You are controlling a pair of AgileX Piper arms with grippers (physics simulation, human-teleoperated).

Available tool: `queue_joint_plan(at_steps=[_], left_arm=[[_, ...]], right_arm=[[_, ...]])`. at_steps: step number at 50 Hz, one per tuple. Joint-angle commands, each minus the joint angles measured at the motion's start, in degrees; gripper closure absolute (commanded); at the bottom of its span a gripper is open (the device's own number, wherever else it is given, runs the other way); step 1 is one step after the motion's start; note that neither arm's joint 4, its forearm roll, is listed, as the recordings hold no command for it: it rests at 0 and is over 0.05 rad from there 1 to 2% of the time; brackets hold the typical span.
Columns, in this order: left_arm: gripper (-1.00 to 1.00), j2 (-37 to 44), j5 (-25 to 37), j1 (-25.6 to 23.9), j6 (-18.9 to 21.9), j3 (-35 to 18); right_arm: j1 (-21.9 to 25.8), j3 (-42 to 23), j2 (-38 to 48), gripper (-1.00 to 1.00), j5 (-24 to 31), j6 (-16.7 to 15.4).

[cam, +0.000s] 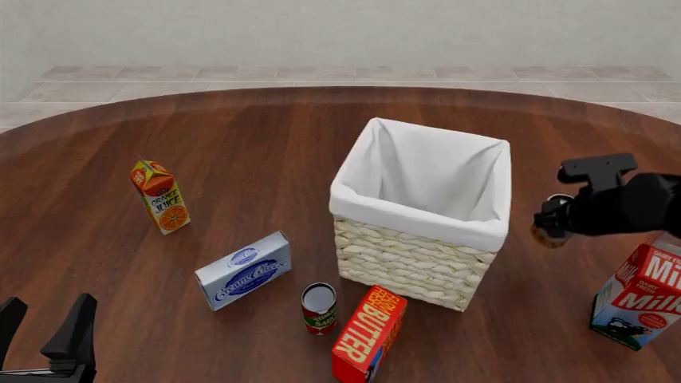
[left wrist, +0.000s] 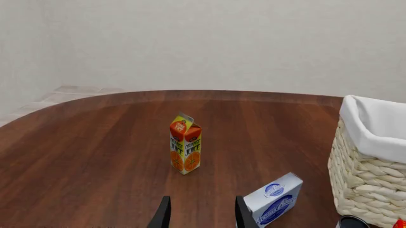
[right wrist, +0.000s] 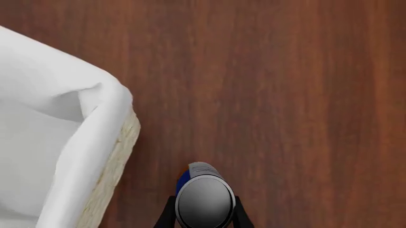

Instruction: Pick up the alphabet soup and the tomato sauce, and put them in the basket.

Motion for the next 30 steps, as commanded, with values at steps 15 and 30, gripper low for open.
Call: queue_joint_plan(at_steps=[15,30], left_arm=[[-1.0,0.7,-0.7,0.1,0.0,0.0],[-1.0,0.4,-0.4,0.1,0.0,0.0]], right_arm=[[0.5,-3.9,-3.3,1.0,3.2,1.3],[0.7,-8.5,-4.5,1.0,6.0,1.5]])
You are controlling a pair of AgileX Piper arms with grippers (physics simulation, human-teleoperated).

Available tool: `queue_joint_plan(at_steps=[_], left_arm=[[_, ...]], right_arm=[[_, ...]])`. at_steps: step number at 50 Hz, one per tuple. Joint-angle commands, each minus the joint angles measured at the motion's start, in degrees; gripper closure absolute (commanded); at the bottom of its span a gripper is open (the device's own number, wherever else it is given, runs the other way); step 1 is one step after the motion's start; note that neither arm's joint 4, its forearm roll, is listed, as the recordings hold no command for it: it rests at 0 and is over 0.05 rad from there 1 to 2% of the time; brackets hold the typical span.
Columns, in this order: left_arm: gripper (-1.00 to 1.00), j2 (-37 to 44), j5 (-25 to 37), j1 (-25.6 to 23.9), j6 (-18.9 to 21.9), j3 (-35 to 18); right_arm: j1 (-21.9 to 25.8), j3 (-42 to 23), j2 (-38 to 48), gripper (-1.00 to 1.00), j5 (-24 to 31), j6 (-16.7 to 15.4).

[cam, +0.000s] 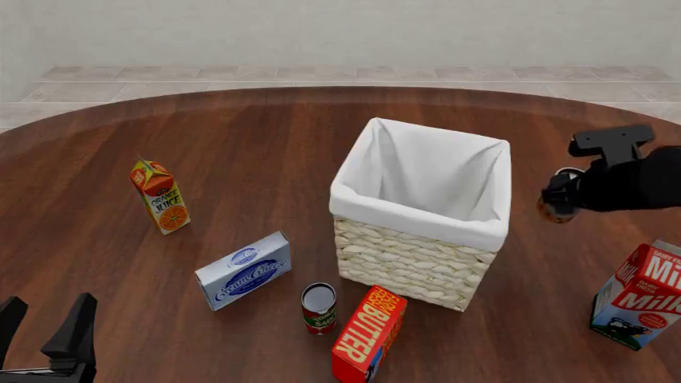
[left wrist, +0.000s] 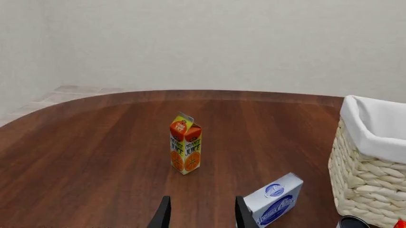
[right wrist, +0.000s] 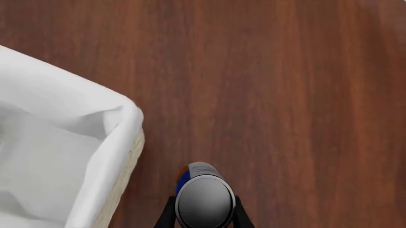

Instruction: Pick up the alphabet soup and the tomato sauce, and put them in the basket.

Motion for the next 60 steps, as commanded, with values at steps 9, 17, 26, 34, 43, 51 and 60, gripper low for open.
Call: queue_joint_plan(at_steps=[9,17,26,34,43,51,60], left_arm=[[-1.0,-0.5,0.5,0.0,0.0,0.0],[-1.0,-0.6,0.6,0.0,0.0,0.0],[-1.0,-0.6,0.6,0.0,0.0,0.0],[-1.0,-0.7,0.6,0.0,0.0,0.0],[-1.0,-0.7,0.6,0.1,0.0,0.0],[-1.0,-0.2,0.1,-0.1,-0.1,0.0],[-1.0,-0.3,0.2,-0.1,0.0,0.0]], right_arm=[[0.3,-5.9,-1.6,1.0,2.8,1.3],[0.3,-8.4,-2.3,1.0,3.9,1.0],[0.7,-9.4,-3.1,1.0,4.2,0.6],[1.1,-10.4,-4.0,1.0,4.5,-0.2],[1.4,-11.6,-5.4,1.0,4.8,-1.0],[2.4,-12.4,-7.1,1.0,4.4,-2.3],[5.3,-14.1,-8.0,1.0,5.3,-0.7]])
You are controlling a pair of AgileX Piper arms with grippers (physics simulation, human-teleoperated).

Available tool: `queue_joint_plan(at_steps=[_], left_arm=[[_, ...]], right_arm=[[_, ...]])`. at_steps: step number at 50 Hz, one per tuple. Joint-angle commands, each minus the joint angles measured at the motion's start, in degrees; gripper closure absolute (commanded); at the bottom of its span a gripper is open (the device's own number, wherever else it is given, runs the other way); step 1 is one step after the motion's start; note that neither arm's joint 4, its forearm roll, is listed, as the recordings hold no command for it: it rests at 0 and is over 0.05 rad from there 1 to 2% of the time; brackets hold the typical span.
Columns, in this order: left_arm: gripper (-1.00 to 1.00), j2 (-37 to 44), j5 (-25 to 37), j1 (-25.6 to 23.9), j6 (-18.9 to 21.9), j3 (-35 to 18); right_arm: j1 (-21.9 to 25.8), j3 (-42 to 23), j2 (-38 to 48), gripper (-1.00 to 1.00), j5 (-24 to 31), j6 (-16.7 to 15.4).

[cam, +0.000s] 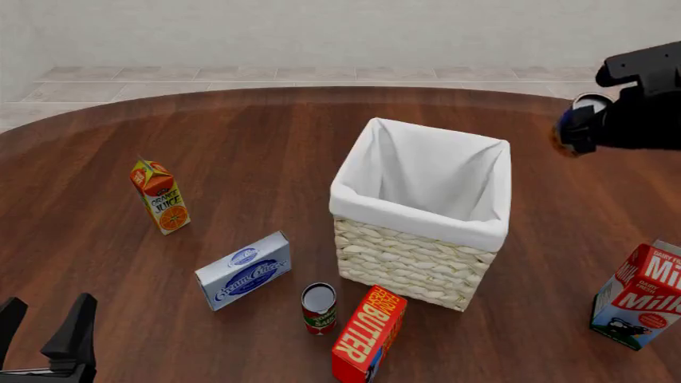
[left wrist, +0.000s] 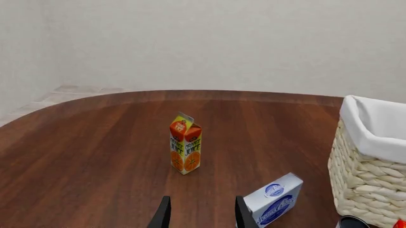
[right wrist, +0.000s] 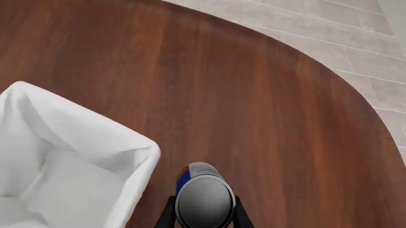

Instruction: Pick up the alphabet soup and the tomato sauce, and put them in the basket.

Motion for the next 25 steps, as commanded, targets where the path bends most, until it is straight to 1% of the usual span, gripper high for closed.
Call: queue_joint_plan(at_steps=[1,14,17,25], left_arm=[[-1.0,0.1,-0.1,-0.1,0.1,0.0],[-1.0,1.6,-1.4,-0.1,0.1,0.0],[-1.0,1.3,-1.1,-0.1,0.1,0.0],[-1.0,0.7,-0.6,0.0,0.1,0.0]], right_arm=[[2.6,-2.2,-1.9,1.0,0.3,1.5],[5.6,-4.0,-3.0,1.0,0.0,2.7],[6.9,-4.4,-3.7,1.0,-0.5,2.5],[9.7,-4.9,-4.0,1.0,-0.3,3.4]])
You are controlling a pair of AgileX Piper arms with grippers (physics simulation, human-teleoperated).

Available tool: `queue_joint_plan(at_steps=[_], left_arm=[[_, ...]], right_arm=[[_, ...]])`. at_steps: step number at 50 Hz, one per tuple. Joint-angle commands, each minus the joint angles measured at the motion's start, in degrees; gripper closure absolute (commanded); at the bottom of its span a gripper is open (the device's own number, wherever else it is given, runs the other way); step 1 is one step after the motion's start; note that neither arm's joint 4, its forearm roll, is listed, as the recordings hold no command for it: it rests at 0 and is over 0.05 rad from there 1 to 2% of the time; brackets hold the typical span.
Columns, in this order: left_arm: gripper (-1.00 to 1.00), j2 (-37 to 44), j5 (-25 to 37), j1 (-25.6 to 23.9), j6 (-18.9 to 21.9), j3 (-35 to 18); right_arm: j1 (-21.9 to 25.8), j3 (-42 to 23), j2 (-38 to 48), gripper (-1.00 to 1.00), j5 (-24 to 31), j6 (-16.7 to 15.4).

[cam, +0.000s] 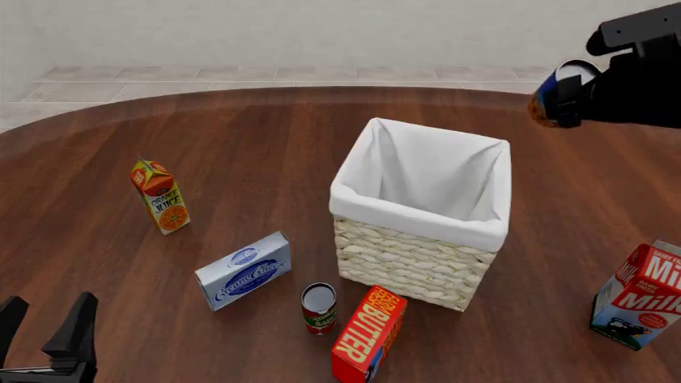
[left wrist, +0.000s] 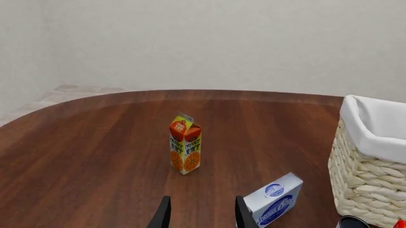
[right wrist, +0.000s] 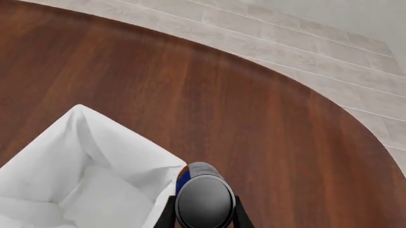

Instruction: Pick up the alphabet soup and the tomato sauce, and put them in the basket.

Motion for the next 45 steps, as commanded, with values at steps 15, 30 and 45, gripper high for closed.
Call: queue_joint_plan(at_steps=[15,30,45], left_arm=[[-1.0,-0.1,0.0,0.0,0.0,0.0],[-1.0,-1.0,1.0,0.0,-0.1,0.0],[-1.0,-0.7,0.7,-0.1,-0.1,0.0]], right_arm=[[8.4,-2.1,-1.5,1.0,1.0,4.5],[13.5,-2.0,-1.2,1.0,1.9,6.6],[17.0,-1.4,-1.2,1.0,2.9,6.4]])
